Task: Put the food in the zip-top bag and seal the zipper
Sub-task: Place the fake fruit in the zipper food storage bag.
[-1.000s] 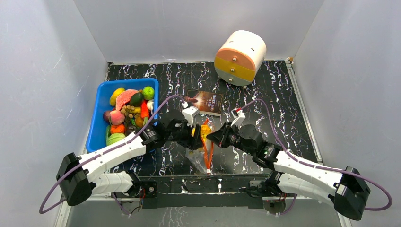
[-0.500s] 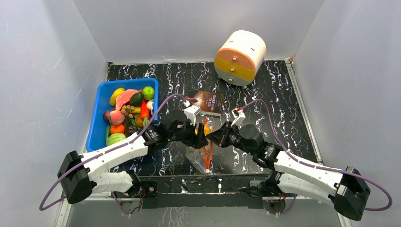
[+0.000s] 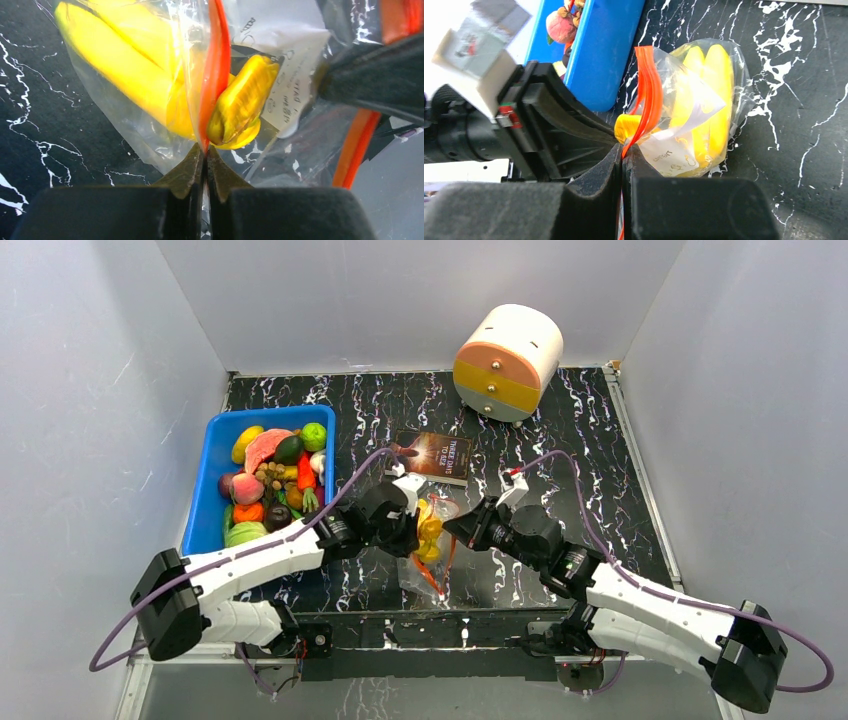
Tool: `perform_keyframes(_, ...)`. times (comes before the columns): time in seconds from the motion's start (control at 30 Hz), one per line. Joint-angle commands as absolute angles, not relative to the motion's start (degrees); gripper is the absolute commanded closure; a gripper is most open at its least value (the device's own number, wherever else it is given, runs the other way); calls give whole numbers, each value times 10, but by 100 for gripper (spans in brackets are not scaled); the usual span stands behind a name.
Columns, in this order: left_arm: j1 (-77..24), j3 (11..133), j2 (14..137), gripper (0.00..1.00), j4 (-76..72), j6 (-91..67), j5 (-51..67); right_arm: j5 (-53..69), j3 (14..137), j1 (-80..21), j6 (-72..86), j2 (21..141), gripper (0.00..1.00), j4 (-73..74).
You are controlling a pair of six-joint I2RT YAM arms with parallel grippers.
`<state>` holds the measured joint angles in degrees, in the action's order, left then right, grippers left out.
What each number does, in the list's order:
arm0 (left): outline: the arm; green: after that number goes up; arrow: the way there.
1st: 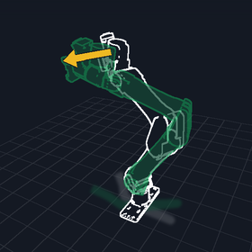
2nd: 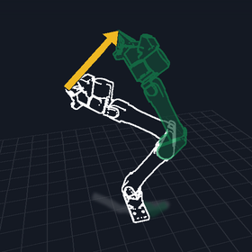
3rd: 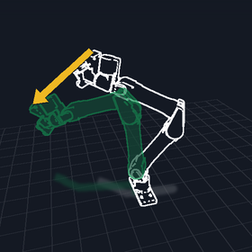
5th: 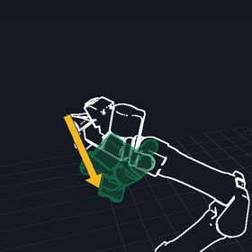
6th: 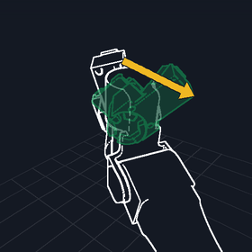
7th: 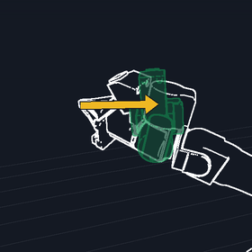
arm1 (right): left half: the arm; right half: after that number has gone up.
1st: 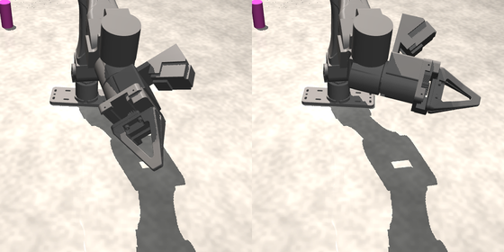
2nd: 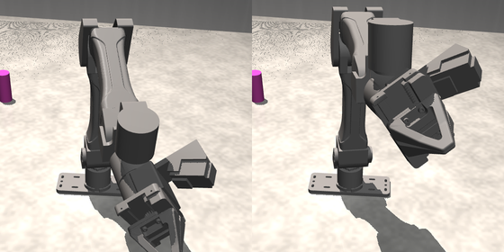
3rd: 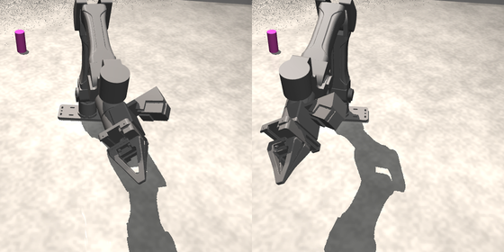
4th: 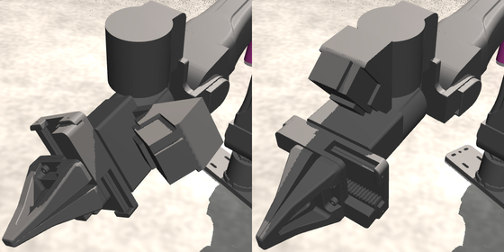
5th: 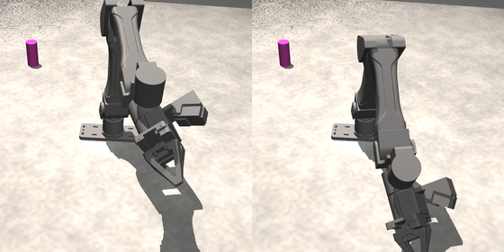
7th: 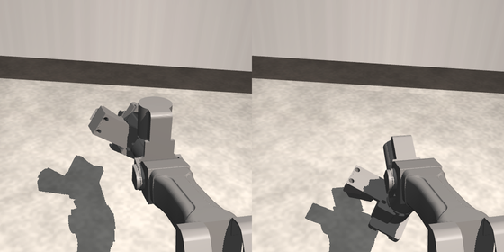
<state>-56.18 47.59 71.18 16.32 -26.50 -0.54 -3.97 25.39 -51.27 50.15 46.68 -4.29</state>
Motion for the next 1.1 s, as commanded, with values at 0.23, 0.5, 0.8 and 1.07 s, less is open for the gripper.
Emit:
perform_keyframes(0.23, -575, 511, 604, 100, 149, -274, -6, -107, 284, -510, 466, 468, 100, -39)
perform_keyframes(0.5, -577, 511, 550, 100, 124, -273, -35, -138, 394, -511, 461, 461, 100, 75)
perform_keyframes(0.8, -577, 440, 461, 100, -53, -290, -2, -273, 458, -511, 416, 440, 100, 262)
perform_keyframes(1.07, -577, 535, 573, 95, 85, -290, 9, -268, 526, -511, 409, 381, 100, 304)
